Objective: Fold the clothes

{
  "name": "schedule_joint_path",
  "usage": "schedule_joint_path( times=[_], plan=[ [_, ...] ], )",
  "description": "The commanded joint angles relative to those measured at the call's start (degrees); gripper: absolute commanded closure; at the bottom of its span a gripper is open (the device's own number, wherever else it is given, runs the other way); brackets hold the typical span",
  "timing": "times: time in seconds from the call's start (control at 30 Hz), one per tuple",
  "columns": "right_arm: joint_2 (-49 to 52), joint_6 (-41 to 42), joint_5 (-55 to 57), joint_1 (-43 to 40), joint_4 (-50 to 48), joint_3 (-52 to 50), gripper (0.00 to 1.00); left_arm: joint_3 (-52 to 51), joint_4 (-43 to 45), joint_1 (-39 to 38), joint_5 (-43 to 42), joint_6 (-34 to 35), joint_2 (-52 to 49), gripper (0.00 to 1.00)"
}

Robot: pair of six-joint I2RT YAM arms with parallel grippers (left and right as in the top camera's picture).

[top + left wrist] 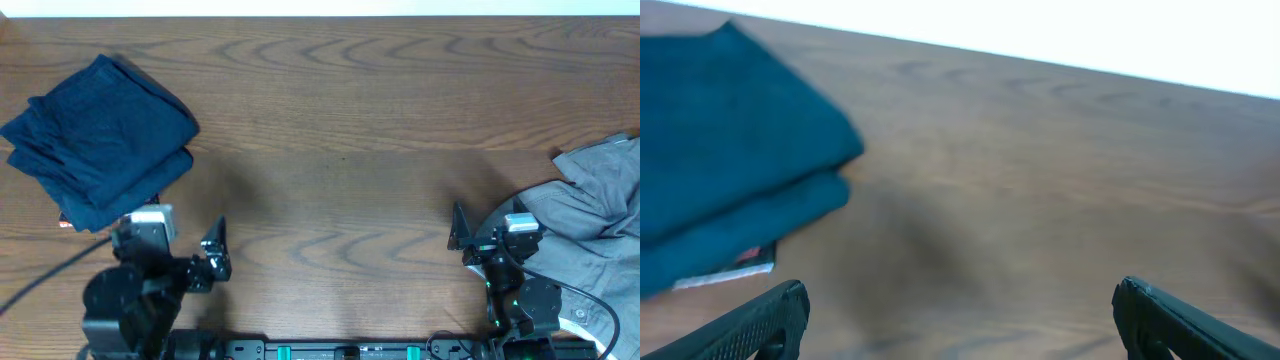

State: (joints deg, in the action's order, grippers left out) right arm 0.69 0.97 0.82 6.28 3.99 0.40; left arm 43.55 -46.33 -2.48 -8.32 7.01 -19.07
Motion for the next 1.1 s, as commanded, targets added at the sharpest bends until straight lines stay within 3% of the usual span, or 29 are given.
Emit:
schedule_joint_path(
  times=[0.0,0.33,0.6,0.73,1.07],
  plan=[
    [-0.31,-0.63,-0.63,-0.74,0.24,-0.09,0.01,-7.23,0.28,1.36,2.43,-1.20,5.07,0.02],
    [-0.31,-0.63,-0.63,-0.74,0.24,-0.09,0.01,-32.02,25.99,1.95,2.43,-1.70,18.97,0.02],
    [-0.31,-0.63,-0.63,-0.74,0.24,-0.09,0.01,-43.01,46.73,2.12,2.43,-3.78,18.97,0.02],
    [-0.31,-0.63,-0.66,-0.74,0.24,-0.09,0.01,-43.32,42.91,2.19,2.38,-3.76,18.97,0.02],
    [-0.31,-0.63,-0.66,-0.74,0.24,-0.09,0.01,-43.32,42.84,2.19,2.40,-3.76,18.84,0.02]
  ],
)
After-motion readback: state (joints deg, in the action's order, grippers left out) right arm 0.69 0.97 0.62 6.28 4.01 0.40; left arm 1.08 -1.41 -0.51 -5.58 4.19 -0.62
